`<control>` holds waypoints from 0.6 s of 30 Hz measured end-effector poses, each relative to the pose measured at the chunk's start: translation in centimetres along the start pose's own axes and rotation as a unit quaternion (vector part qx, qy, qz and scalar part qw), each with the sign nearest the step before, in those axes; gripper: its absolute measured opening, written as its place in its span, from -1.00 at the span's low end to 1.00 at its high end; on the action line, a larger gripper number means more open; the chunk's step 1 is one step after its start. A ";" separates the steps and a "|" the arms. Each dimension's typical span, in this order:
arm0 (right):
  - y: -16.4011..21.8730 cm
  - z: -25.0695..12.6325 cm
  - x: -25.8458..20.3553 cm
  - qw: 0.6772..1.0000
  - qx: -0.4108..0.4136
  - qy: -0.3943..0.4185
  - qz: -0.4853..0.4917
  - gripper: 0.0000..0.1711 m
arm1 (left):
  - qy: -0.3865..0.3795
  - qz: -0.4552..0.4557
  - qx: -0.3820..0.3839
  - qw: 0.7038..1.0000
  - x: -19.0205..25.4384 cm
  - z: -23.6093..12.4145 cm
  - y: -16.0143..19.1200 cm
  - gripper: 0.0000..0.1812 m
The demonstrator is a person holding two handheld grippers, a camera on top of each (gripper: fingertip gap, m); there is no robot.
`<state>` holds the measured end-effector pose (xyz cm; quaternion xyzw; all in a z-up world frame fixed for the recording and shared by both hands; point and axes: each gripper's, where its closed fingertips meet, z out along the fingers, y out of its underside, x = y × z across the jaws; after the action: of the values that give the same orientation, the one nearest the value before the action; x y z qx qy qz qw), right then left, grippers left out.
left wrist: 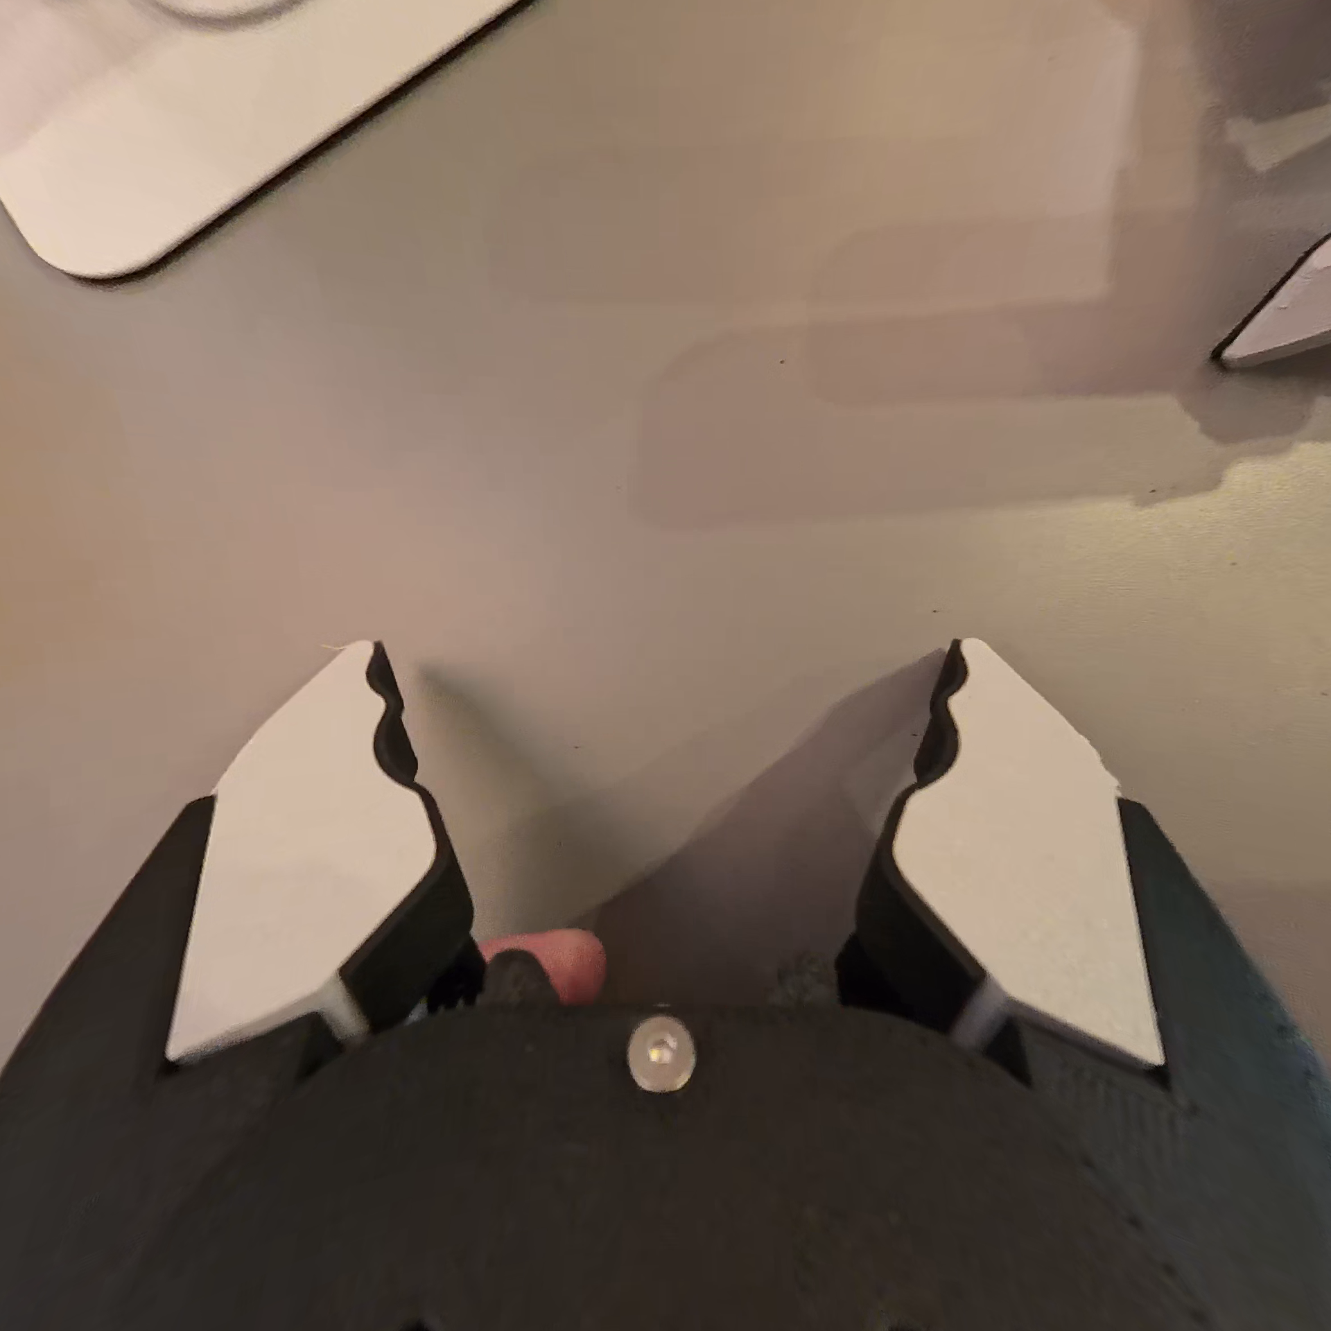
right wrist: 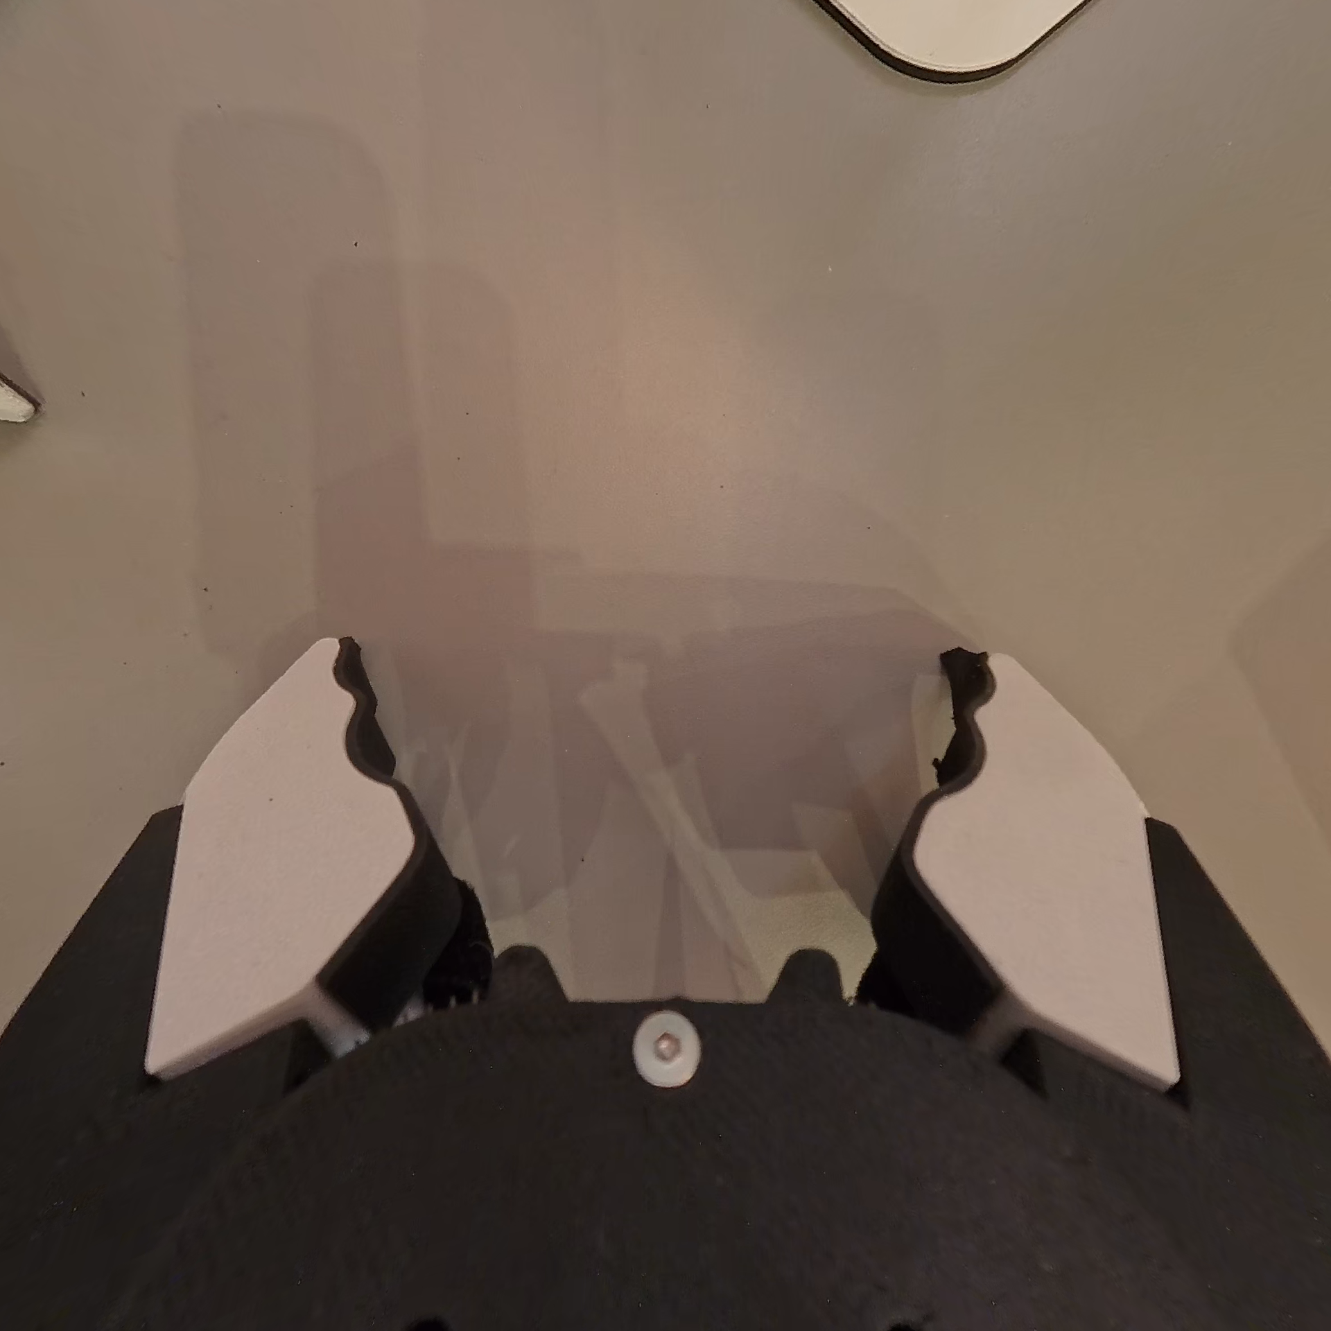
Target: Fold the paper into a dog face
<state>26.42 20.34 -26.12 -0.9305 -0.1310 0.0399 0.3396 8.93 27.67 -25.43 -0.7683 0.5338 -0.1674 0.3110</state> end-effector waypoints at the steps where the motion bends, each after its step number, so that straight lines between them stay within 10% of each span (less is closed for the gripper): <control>1: 0.0 0.0 0.0 1.000 0.000 0.000 0.000 0.71 | -0.016 0.000 0.007 1.000 -0.3 -0.1 -0.2 0.45; 3: 0.0 0.0 0.0 1.000 0.000 0.000 0.000 0.71 | -0.087 -0.028 0.021 0.996 -1.8 -0.5 -0.6 -0.21; 8: 0.0 0.0 0.0 1.000 0.000 0.000 0.000 0.71 | -0.054 -0.016 0.026 0.998 -1.0 -0.6 -0.7 0.01; 14: 0.0 0.0 0.0 1.000 0.000 0.000 0.000 0.71 | -0.063 -0.050 -0.014 0.997 -2.3 -0.7 0.0 -0.57; 18: 0.0 0.0 0.0 1.000 0.000 0.000 0.000 0.71 | 0.053 -0.008 -0.015 0.998 1.6 -1.1 -0.2 -0.34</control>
<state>26.40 20.35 -26.12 -0.9305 -0.1310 0.0399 0.3397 9.06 25.88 -24.59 -0.7675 0.5455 -0.2021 0.2694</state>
